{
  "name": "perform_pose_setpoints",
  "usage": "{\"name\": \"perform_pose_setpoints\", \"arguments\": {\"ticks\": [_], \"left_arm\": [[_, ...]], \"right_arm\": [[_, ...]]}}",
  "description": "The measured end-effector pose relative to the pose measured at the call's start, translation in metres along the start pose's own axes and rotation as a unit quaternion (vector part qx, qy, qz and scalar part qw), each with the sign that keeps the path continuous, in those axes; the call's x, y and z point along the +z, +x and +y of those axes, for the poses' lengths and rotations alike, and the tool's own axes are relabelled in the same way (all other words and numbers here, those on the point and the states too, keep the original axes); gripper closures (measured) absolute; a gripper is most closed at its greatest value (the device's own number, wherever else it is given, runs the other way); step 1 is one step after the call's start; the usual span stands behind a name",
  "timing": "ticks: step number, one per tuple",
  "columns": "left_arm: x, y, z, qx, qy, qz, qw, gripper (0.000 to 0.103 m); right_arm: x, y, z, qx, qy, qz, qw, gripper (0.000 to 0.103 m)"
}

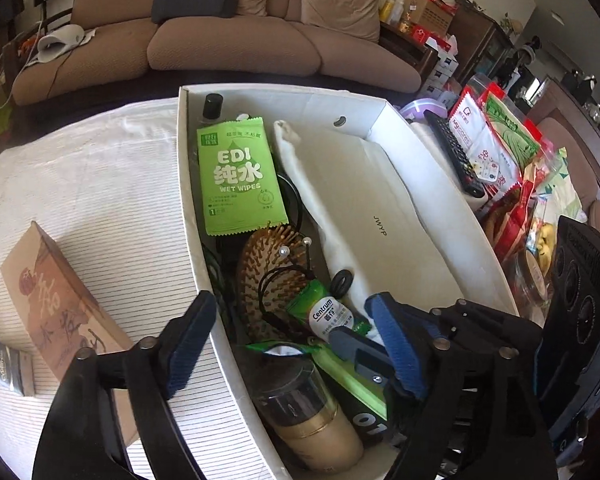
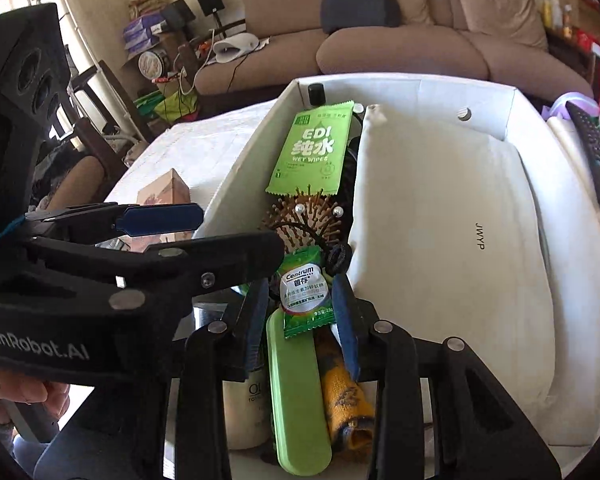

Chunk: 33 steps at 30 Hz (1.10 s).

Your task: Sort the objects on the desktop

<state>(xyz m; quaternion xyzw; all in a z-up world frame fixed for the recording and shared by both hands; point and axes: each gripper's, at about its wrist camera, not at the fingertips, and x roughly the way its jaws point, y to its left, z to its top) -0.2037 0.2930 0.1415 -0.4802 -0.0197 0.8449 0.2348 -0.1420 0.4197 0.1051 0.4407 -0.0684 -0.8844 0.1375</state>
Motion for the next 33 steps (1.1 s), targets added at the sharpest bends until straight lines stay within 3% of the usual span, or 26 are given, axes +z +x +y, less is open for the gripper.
{"name": "perform_pose_setpoints", "arguments": {"ticks": [7,14,22,25,26,27,33], "left_arm": [[-0.009,-0.052,0.002,0.017,0.003,-0.037,0.9992,0.017],[-0.051,-0.082,0.008,0.056,-0.005,-0.039,0.9977,0.003],[-0.094,-0.104,-0.005,0.042,-0.026,-0.044,0.9978,0.0],[-0.106,-0.11,-0.015,0.042,-0.021,-0.042,0.998,0.0],[-0.11,-0.111,-0.018,0.045,-0.019,-0.041,0.998,0.0],[-0.113,-0.113,-0.021,0.051,-0.016,-0.041,0.9977,0.0],[-0.133,-0.133,-0.018,0.066,-0.027,-0.049,0.9963,0.0]], "right_arm": [[-0.004,-0.041,-0.005,-0.008,0.014,-0.026,1.0,0.059],[-0.019,-0.063,0.01,-0.023,0.009,-0.019,1.0,0.048],[-0.037,-0.09,0.014,-0.062,0.004,-0.014,0.998,0.038],[-0.043,-0.101,0.017,-0.062,0.002,-0.011,0.998,0.019],[-0.045,-0.105,0.019,-0.058,0.001,-0.011,0.998,0.005],[-0.047,-0.109,0.023,-0.055,-0.002,-0.012,0.998,0.0],[-0.061,-0.126,0.046,-0.06,-0.018,-0.011,0.998,0.0]]}}
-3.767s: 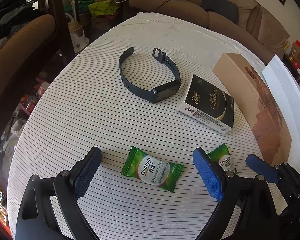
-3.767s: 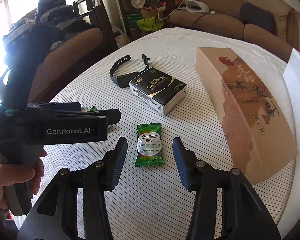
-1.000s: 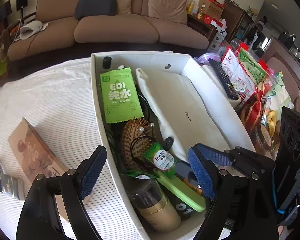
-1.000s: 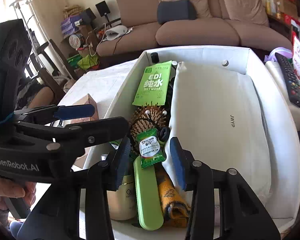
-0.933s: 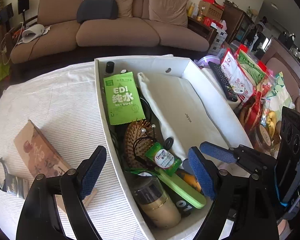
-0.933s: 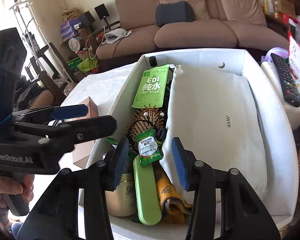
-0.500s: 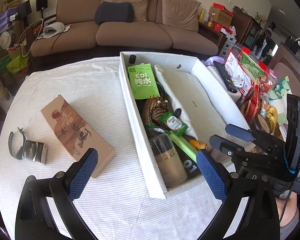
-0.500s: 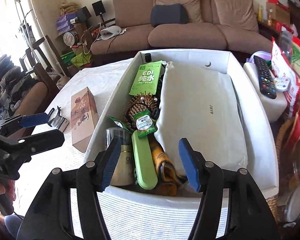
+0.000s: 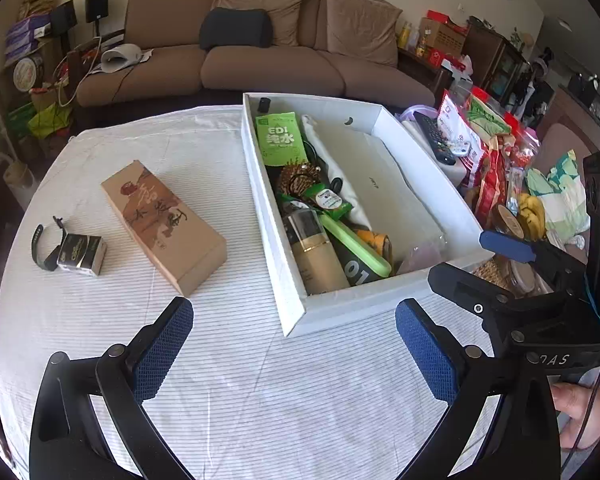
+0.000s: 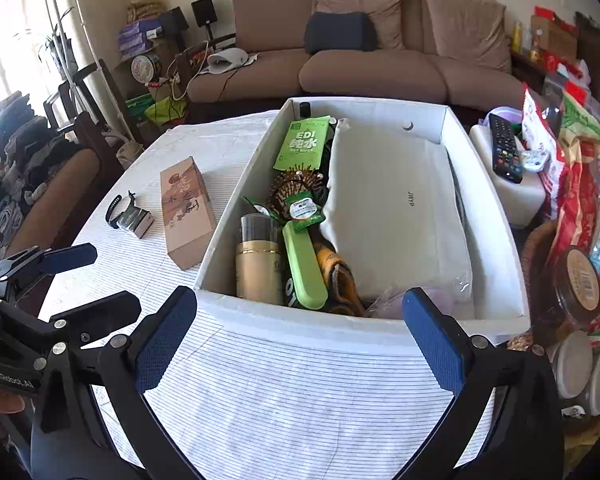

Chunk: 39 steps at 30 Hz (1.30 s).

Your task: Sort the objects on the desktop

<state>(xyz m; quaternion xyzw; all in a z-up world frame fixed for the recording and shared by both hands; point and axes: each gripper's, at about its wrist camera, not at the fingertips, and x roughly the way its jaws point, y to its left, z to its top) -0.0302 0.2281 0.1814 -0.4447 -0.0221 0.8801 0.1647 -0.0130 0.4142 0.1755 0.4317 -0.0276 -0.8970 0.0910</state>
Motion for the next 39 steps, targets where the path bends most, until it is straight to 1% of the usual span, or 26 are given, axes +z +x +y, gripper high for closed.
{"name": "perform_pose_setpoints", "arguments": {"ticks": [5,9,11,13,16,20,25,28,31,33,36,39], "left_arm": [[-0.015,-0.022,0.018,0.003,-0.013,-0.008,0.9999,0.0],[-0.031,-0.036,0.048,0.004,-0.035,-0.015,0.9993,0.0],[-0.041,-0.04,0.07,-0.001,-0.053,-0.016,0.9985,0.0],[-0.053,-0.04,0.095,-0.002,-0.071,-0.008,0.9975,0.0],[-0.07,-0.039,0.138,0.014,-0.098,0.001,0.9951,0.0],[-0.086,-0.039,0.191,0.031,-0.139,0.0,0.9898,0.0],[-0.095,-0.037,0.238,0.043,-0.172,-0.011,0.9842,0.0],[-0.098,-0.03,0.255,0.042,-0.185,-0.017,0.9816,0.0],[-0.098,-0.018,0.264,0.026,-0.198,-0.019,0.9797,0.0],[-0.097,-0.008,0.267,0.012,-0.207,-0.018,0.9782,0.0],[-0.093,0.009,0.266,-0.01,-0.213,-0.019,0.9768,0.0],[-0.084,0.024,0.262,-0.028,-0.212,-0.019,0.9767,0.0]], "right_arm": [[-0.006,-0.01,0.022,0.005,-0.016,-0.003,1.0,0.0],[-0.009,-0.012,0.045,0.026,-0.022,-0.006,0.999,0.0],[-0.011,-0.011,0.06,0.039,-0.029,-0.006,0.999,0.0],[-0.013,-0.005,0.076,0.055,-0.039,-0.002,0.998,0.0],[-0.014,0.007,0.103,0.064,-0.059,0.007,0.996,0.0],[-0.014,0.027,0.137,0.086,-0.078,0.009,0.993,0.0],[-0.011,0.059,0.174,0.098,-0.106,0.016,0.989,0.0],[-0.008,0.083,0.192,0.095,-0.124,0.026,0.987,0.0],[0.0,0.11,0.203,0.081,-0.141,0.034,0.986,0.0],[0.011,0.134,0.205,0.075,-0.15,0.052,0.985,0.0],[0.029,0.17,0.203,0.046,-0.167,0.084,0.981,0.0],[0.042,0.198,0.202,0.036,-0.184,0.106,0.976,0.0]]}}
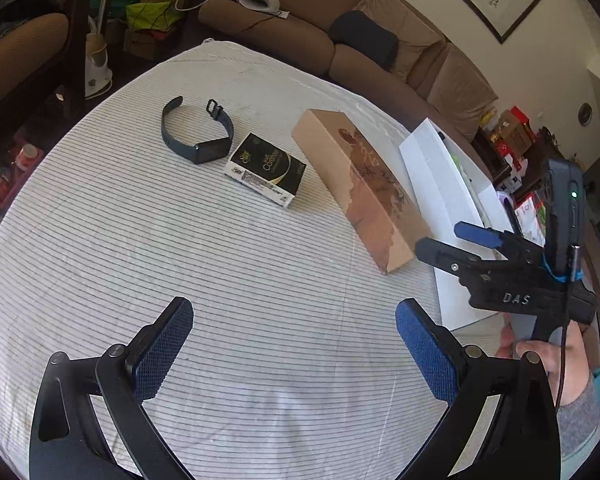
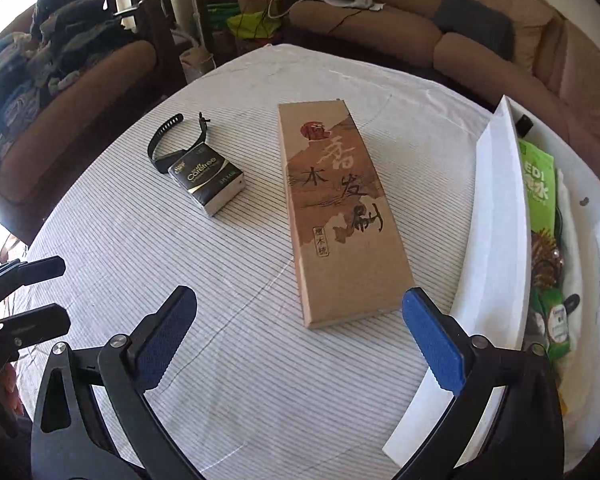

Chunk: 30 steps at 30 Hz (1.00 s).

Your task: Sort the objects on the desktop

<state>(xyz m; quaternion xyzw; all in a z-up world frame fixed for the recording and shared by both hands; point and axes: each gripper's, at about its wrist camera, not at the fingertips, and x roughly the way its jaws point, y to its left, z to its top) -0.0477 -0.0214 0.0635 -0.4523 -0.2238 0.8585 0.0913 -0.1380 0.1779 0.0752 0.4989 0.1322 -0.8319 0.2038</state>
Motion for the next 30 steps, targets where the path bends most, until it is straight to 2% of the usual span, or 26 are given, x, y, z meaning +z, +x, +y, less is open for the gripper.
{"name": "perform_pose_setpoints", "arguments": {"ticks": [6,10,14,16,17,18,20,24,30], "left_arm": [[0.012,0.008,-0.004,-0.013,0.023,-0.005,0.9996,0.0],[0.019,0.007,0.003,-0.037,0.008,0.001,0.9993,0.0],[0.024,0.001,0.007,-0.033,0.005,-0.008,0.9994,0.0],[0.024,0.0,0.009,-0.037,-0.001,-0.007,0.9993,0.0],[0.024,0.001,0.01,-0.036,-0.002,-0.005,0.9993,0.0],[0.023,0.001,0.01,-0.035,-0.002,-0.004,0.9994,0.0],[0.022,0.002,0.01,-0.032,0.002,-0.002,0.9995,0.0],[0.019,0.001,0.01,-0.03,0.005,-0.001,0.9995,0.0],[0.006,-0.004,0.008,-0.025,0.032,-0.007,0.9991,0.0]], "right_arm": [[0.027,0.043,-0.014,-0.005,-0.004,0.037,0.999,0.0],[0.04,0.071,-0.028,-0.012,0.009,0.071,0.997,0.0],[0.039,0.096,-0.044,0.012,0.055,0.115,0.992,0.0],[0.037,0.098,-0.043,0.016,0.06,0.119,0.991,0.004],[0.035,0.095,-0.041,0.015,0.056,0.113,0.992,0.017],[0.032,0.092,-0.037,0.013,0.052,0.11,0.993,0.019],[0.024,0.086,-0.029,0.021,0.048,0.108,0.993,0.023],[-0.006,0.064,-0.01,0.037,0.047,0.101,0.993,0.023],[-0.09,0.014,0.028,0.089,0.02,0.094,0.991,0.024]]}}
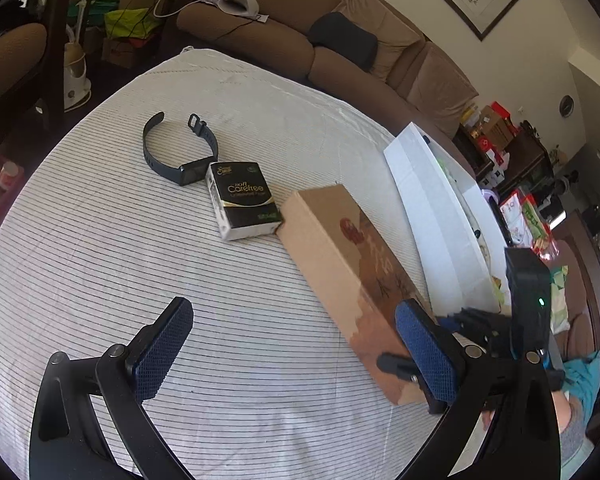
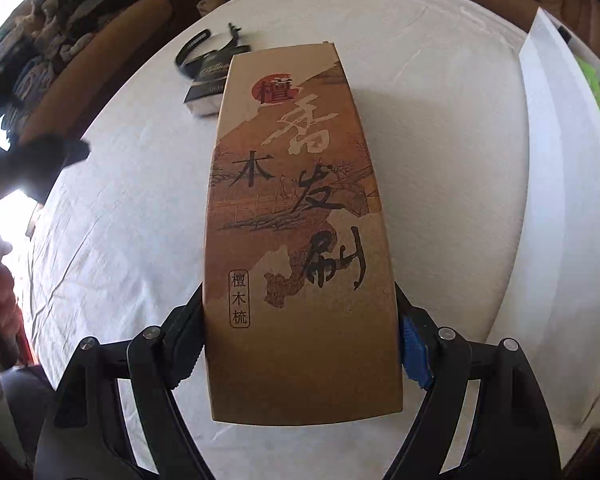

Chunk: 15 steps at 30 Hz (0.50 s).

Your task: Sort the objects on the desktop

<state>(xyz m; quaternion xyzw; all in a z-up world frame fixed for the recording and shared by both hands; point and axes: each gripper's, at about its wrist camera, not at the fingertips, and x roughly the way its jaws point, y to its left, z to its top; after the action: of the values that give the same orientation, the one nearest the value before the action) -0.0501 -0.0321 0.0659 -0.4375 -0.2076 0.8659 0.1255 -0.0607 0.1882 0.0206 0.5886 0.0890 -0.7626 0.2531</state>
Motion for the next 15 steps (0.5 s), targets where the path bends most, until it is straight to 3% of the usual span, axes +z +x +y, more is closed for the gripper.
{"name": "perform_pose_setpoints", "arguments": {"ticks": [5,10,11,14,15], "left_arm": [[-0.027,0.005,-0.006,-0.013,0.025,0.023,0.9994,0.0],[-0.063,0.007,-0.04,-0.072,0.067,0.046,0.9941,0.0],[-0.071,0.01,-0.05,-0.085,0.078,0.056,0.9918,0.0],[-0.093,0.019,-0.085,-0.094,0.131,0.082,0.9835,0.0],[-0.099,0.021,-0.096,-0.094,0.147,0.09,0.9805,0.0]], "right_arm": [[-0.092,-0.029,0.026,0.009,-0.056,0.006,0.998,0.024],[-0.165,-0.048,0.026,-0.008,-0.105,0.007,0.994,0.023],[-0.174,-0.054,0.021,-0.01,-0.1,0.002,0.995,0.021],[-0.199,-0.079,0.004,-0.027,-0.077,-0.028,0.996,0.004],[-0.205,-0.087,-0.002,-0.032,-0.066,-0.039,0.997,0.004]]}}
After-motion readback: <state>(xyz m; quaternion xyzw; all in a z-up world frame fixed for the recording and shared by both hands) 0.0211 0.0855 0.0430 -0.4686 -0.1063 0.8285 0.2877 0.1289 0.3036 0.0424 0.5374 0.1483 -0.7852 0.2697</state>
